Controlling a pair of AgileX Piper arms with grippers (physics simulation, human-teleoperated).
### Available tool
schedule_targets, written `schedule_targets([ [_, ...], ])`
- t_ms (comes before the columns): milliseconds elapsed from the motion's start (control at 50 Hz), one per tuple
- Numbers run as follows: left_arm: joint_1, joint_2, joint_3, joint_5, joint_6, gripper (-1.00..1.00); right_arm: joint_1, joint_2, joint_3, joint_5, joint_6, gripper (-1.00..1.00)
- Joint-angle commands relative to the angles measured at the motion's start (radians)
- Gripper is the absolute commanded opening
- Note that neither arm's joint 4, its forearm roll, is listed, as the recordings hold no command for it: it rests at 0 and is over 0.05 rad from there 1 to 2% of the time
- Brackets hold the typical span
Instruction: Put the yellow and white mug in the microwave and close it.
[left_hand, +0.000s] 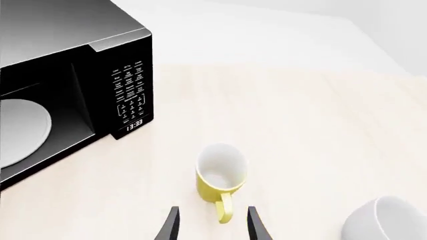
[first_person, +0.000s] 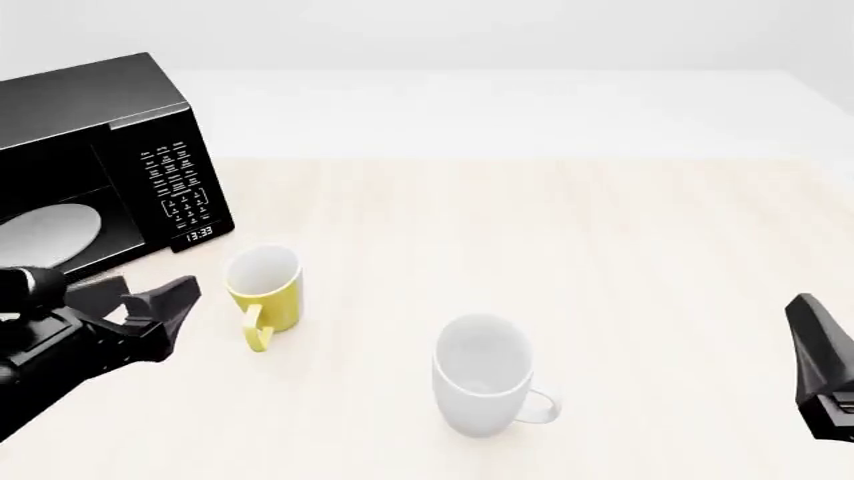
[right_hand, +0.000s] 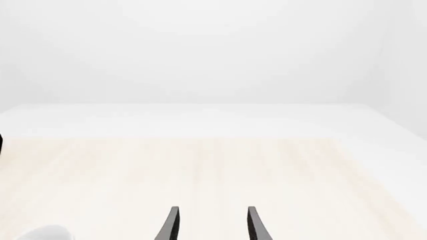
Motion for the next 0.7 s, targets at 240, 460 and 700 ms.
schedule_targets([
  [240, -0.010, 0.276, 0.020, -0.189, -0.081, 1.00, 0.000, 0.000, 0.000, 0.000, 0.000, 1.00],
  [460, -0.028, 0.380, 0.019, -0.268, -0.142, 1.00, 0.000, 0.000, 0.000, 0.000, 0.000, 1.00],
  [700, -0.046, 0.495, 0.011, -0.352, -0.167, 1.00, 0.000, 0.000, 0.000, 0.000, 0.000, 1.00],
])
